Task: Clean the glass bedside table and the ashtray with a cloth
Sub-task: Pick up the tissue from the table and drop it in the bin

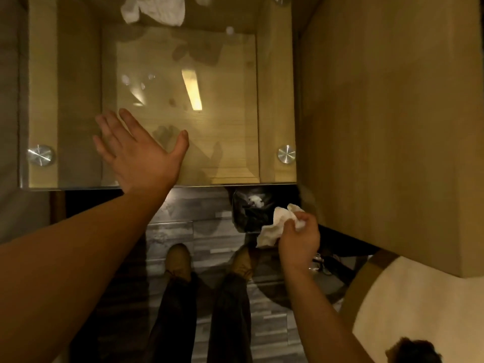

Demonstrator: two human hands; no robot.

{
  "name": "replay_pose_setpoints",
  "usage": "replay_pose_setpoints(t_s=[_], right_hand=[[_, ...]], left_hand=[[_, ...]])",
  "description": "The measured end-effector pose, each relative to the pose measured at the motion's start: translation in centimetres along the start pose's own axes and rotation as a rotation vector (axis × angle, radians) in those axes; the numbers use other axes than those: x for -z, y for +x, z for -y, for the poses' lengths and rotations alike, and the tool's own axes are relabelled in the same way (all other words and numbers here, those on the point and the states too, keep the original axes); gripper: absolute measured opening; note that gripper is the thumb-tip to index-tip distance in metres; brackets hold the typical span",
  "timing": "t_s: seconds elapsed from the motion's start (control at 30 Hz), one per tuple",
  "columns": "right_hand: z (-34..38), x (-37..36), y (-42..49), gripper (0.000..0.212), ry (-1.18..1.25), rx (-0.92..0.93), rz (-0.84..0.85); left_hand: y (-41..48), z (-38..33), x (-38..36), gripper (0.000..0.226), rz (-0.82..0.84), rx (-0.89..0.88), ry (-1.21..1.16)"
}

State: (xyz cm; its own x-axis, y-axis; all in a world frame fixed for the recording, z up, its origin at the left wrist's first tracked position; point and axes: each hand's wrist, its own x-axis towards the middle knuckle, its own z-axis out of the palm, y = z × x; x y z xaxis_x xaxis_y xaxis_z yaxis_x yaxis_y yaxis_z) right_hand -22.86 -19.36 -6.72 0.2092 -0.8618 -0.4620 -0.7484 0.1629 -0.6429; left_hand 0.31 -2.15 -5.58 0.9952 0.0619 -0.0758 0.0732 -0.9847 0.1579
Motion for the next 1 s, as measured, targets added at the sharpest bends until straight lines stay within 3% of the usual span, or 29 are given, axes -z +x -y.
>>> replay_pose_setpoints(t_s=[0.17,0.33,0.47,0.53,0.63,0.83,1.0], right_hand=[[-3.9,-5.7,5.5,0.026,0.003,-0.306,0.135],[-6.6,-4.7,6.2,0.041,0.057,-0.364,0.281],[-3.2,0.4,2.7,0.01,-0.005,-0.137,0.198],[1.0,2.9,0.4,0.011,-0.026,0.034,0.149],[8.4,3.7,-1.0,0.011,0.0,0.24,0.24],[22.5,-3.8,2.6,0.029,-0.059,0.686,0.386],[30.1,-13.2,7.8,0.07,-0.13,0.765,0.418]], left_hand=[[-0.1,0.1,-0.3,0.114,0.009,-0.004,0.009],[-0.2,0.1,-0.4,0.113,0.008,-0.004,-0.005],[-0.7,0.1,-0.2,0.112,0.006,-0.01,-0.019],[-0.8,0.1,-0.1,0.112,0.017,-0.012,-0.014],[-0.6,0.1,-0.2,0.114,0.029,-0.004,0.016],[-0.2,0.2,-0.3,0.116,0.031,-0.004,0.008],[0.1,0.3,-0.6,0.116,0.04,-0.005,0.033]])
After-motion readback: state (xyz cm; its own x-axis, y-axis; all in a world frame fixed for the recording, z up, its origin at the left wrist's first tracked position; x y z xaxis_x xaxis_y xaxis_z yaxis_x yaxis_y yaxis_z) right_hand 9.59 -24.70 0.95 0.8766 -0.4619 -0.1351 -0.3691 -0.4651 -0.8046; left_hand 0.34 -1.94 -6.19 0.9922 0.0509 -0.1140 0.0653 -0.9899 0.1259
